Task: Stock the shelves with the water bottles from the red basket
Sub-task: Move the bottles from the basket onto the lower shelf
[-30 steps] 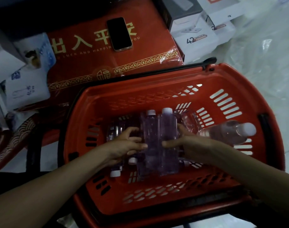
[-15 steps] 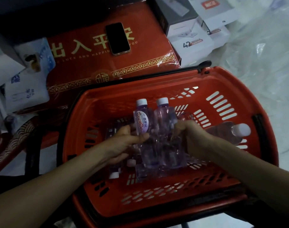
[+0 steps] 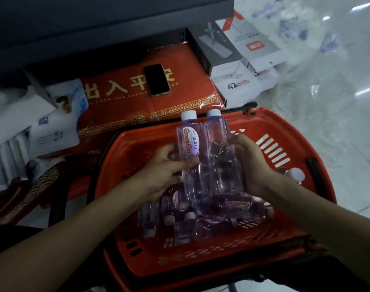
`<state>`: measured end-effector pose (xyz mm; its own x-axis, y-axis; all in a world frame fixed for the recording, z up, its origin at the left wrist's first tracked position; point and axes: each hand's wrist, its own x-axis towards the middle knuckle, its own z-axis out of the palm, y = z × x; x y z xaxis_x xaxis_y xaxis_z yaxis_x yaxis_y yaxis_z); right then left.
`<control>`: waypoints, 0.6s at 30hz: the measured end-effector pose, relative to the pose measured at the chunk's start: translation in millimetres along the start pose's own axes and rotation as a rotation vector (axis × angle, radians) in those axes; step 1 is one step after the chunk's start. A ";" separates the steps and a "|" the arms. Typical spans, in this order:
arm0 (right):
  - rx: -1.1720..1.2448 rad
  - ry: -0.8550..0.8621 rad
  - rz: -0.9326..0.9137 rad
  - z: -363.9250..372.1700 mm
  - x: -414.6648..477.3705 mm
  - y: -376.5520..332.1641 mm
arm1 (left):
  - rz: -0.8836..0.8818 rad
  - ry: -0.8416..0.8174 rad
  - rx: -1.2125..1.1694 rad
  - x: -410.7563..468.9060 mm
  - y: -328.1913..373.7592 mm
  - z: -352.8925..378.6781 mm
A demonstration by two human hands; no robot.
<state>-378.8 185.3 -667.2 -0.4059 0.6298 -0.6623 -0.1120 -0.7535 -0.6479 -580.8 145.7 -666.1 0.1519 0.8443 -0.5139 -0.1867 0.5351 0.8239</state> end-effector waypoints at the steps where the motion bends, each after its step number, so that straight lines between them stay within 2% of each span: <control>1: -0.033 -0.008 -0.033 4.1 -1.9 -3.4 | 0.031 0.011 0.005 -2.0 5.3 0.8; 4: -0.146 -0.009 -0.165 16.7 -9.2 -12.9 | 0.104 0.057 0.011 -12.3 18.4 0.9; 7: -0.100 0.026 -0.245 31.3 -23.7 -23.6 | 0.179 0.118 0.021 -35.4 38.2 2.4; 11: -0.141 -0.010 -0.258 57.8 -53.4 -25.5 | 0.250 0.161 0.064 -77.3 65.0 4.3; 18: -0.193 -0.123 -0.541 118.2 -93.1 -67.5 | 0.393 0.244 0.116 -131.7 128.0 -4.6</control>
<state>-440.6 155.1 -517.3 -0.4401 0.8803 -0.1770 -0.1704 -0.2754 -0.9461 -629.2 103.1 -494.0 -0.1435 0.9717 -0.1874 -0.0723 0.1785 0.9813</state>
